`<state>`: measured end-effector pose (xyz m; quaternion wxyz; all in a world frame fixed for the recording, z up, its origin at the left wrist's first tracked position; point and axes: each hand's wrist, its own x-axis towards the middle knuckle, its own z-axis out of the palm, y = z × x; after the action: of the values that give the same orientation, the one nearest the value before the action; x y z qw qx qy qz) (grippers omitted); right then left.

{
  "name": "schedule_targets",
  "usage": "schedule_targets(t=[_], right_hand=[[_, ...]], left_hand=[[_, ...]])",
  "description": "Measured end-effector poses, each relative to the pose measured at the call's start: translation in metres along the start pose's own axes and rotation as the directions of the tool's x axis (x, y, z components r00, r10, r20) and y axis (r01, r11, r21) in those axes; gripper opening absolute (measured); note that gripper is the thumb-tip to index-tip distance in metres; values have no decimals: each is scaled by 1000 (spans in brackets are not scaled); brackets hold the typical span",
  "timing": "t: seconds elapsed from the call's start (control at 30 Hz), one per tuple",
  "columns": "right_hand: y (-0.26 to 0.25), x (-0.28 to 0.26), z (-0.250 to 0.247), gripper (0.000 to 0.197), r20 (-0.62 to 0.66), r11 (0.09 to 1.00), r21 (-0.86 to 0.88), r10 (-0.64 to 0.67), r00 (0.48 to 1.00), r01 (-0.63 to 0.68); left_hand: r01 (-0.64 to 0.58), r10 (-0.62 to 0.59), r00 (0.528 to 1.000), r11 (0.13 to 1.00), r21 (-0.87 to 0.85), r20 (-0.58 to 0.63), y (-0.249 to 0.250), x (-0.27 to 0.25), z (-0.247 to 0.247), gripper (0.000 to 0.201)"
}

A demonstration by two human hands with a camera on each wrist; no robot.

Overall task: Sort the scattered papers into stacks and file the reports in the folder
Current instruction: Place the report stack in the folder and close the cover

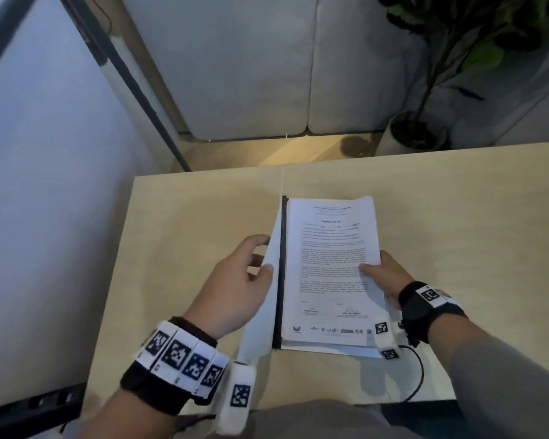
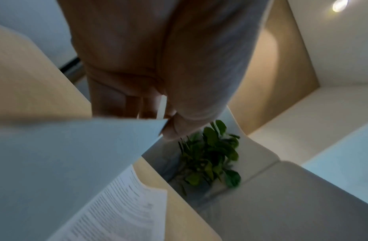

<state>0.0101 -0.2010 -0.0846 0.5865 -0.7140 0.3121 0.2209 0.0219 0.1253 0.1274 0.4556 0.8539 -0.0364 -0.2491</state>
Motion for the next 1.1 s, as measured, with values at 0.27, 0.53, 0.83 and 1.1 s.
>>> schedule_targets(t=[0.27, 0.53, 0.83, 1.1], right_hand=[[-14, -23, 22, 75, -65, 999, -40, 16, 998, -19], [-9, -21, -19, 101, -58, 977, -200, 57, 997, -67], [-8, -16, -35, 88, 120, 988, -149, 62, 991, -44], [-17, -2, -28, 78, -56, 900, -430, 51, 997, -70]], left_hand=[[-115, 87, 989, 962, 246, 124, 25, 17, 75, 44], [45, -58, 995, 986, 158, 79, 13, 33, 104, 51], [490, -455, 864, 857, 158, -215, -75, 106, 112, 71], [481, -446, 877, 806, 345, -181, -73, 104, 155, 36]])
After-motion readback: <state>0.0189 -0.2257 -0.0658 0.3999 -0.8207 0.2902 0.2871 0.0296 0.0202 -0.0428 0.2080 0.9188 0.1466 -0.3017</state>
